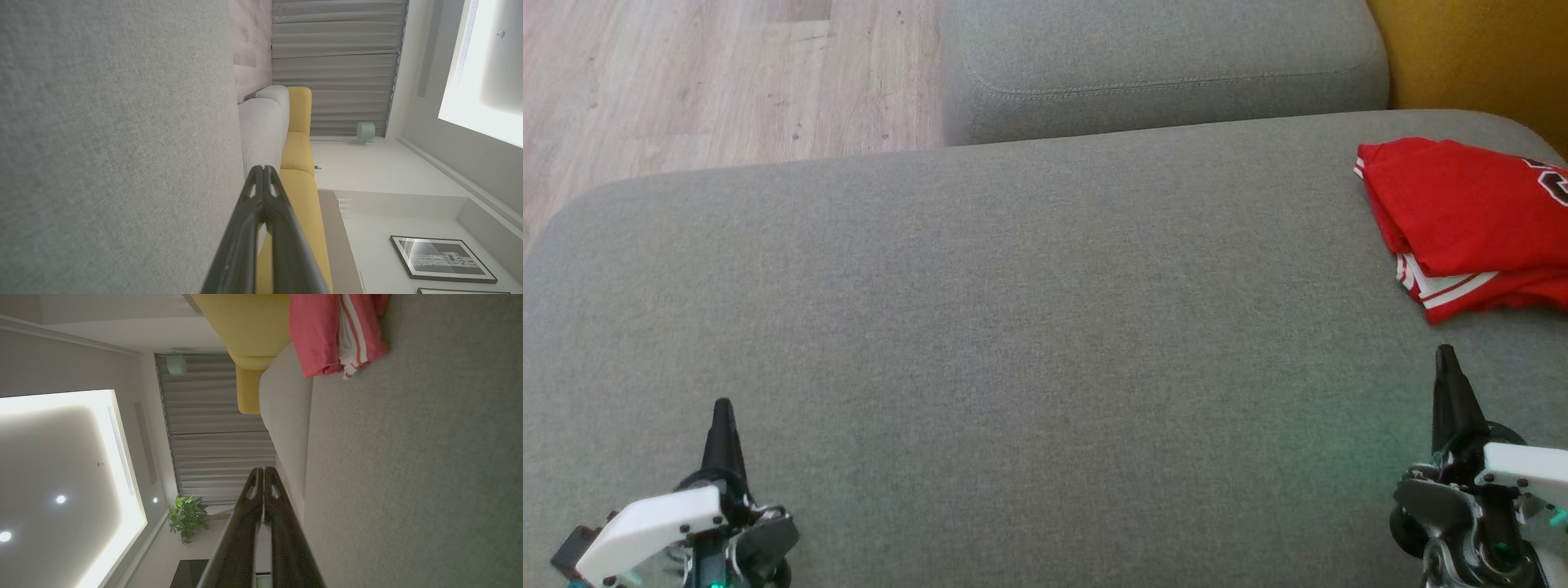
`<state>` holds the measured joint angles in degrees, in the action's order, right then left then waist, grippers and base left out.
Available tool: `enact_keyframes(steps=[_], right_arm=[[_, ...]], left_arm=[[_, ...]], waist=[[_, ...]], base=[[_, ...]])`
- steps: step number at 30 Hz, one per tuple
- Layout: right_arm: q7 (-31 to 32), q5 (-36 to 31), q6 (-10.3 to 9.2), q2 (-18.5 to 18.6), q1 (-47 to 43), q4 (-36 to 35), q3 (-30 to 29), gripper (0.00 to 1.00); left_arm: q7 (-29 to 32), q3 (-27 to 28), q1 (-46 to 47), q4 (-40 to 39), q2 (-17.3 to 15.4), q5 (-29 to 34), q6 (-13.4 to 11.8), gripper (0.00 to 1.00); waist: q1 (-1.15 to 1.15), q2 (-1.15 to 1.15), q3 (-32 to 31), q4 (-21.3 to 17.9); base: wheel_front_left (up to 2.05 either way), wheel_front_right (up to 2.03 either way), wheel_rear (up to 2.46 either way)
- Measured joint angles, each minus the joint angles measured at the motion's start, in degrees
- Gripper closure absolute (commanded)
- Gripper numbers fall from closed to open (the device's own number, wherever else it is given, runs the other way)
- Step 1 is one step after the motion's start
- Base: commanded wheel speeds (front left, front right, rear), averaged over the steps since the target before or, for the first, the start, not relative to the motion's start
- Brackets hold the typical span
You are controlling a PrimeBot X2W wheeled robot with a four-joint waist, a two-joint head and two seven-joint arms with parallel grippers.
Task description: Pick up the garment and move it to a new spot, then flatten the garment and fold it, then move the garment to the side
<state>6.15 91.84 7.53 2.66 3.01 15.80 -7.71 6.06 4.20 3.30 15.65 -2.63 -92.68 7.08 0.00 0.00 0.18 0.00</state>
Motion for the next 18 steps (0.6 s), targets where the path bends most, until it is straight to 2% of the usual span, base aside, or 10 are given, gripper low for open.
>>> enact_keyframes(steps=[18], right_arm=[[0.0,0.0,0.0,0.0,0.0,0.0,0.0,1.0]], left_arm=[[0.0,0.0,0.0,0.0,0.0,0.0,0.0,1.0]], waist=[[0.0,0.0,0.0,0.0]], base=[[0.0,0.0,0.0]])
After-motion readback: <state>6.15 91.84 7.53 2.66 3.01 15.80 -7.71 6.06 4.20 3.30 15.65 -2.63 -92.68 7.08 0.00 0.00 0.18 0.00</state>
